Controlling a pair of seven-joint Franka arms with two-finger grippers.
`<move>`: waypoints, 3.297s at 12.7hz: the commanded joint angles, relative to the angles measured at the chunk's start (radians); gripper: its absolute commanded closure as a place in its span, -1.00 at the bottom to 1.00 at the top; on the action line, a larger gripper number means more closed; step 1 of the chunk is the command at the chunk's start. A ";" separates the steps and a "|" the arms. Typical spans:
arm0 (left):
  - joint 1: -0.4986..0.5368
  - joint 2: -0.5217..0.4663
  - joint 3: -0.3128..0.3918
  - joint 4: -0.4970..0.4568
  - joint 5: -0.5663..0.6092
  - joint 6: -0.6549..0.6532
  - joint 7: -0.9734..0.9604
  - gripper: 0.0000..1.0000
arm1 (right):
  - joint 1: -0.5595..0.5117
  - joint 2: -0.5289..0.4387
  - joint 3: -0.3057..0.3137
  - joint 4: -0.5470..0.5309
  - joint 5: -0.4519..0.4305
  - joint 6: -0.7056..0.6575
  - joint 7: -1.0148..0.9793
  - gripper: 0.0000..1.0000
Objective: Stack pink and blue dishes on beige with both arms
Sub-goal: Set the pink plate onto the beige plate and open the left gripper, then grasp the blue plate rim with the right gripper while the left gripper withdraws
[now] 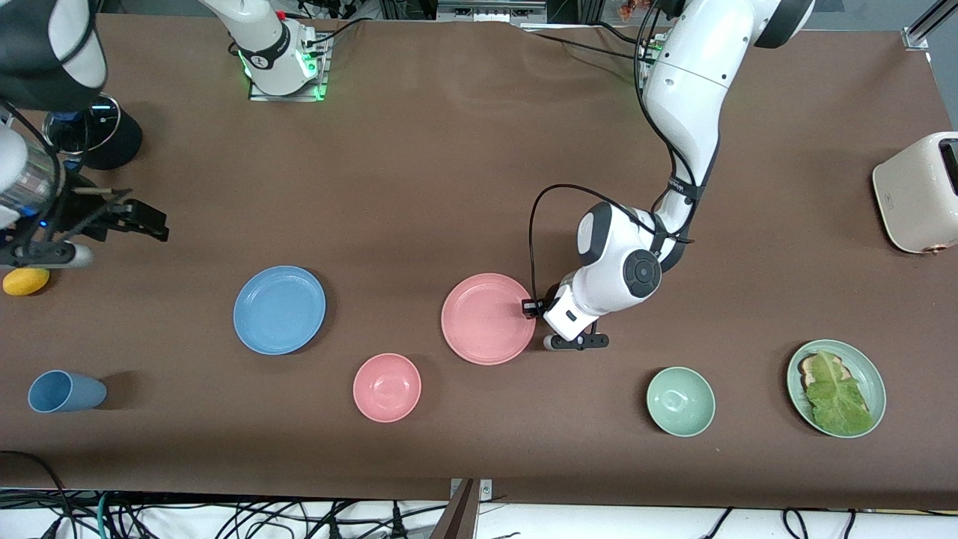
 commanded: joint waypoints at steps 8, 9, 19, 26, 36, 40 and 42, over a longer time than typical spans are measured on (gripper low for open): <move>-0.008 -0.012 0.012 0.030 0.009 -0.012 -0.022 0.50 | -0.042 0.127 0.002 0.006 0.042 0.018 -0.156 -1.00; -0.006 -0.024 0.014 0.030 0.011 -0.013 -0.020 0.50 | -0.050 0.140 0.002 -0.005 0.042 0.041 -0.156 -0.99; 0.021 -0.167 0.069 0.056 0.302 -0.358 -0.005 0.28 | -0.050 0.262 0.002 -0.310 0.044 0.578 -0.147 -0.98; 0.151 -0.238 0.078 0.098 0.402 -0.556 0.222 0.18 | -0.050 0.368 0.005 -0.307 0.087 0.698 -0.141 -0.79; 0.372 -0.281 0.070 0.101 0.451 -0.700 0.328 -0.56 | -0.050 0.387 0.008 -0.303 0.115 0.698 -0.141 0.54; 0.447 -0.291 0.064 0.099 0.448 -0.717 0.329 -1.00 | -0.050 0.385 0.008 -0.293 0.115 0.695 -0.142 1.00; 0.467 -0.294 0.064 0.099 0.448 -0.717 0.329 -1.00 | -0.052 0.384 0.008 -0.268 0.115 0.684 -0.150 1.00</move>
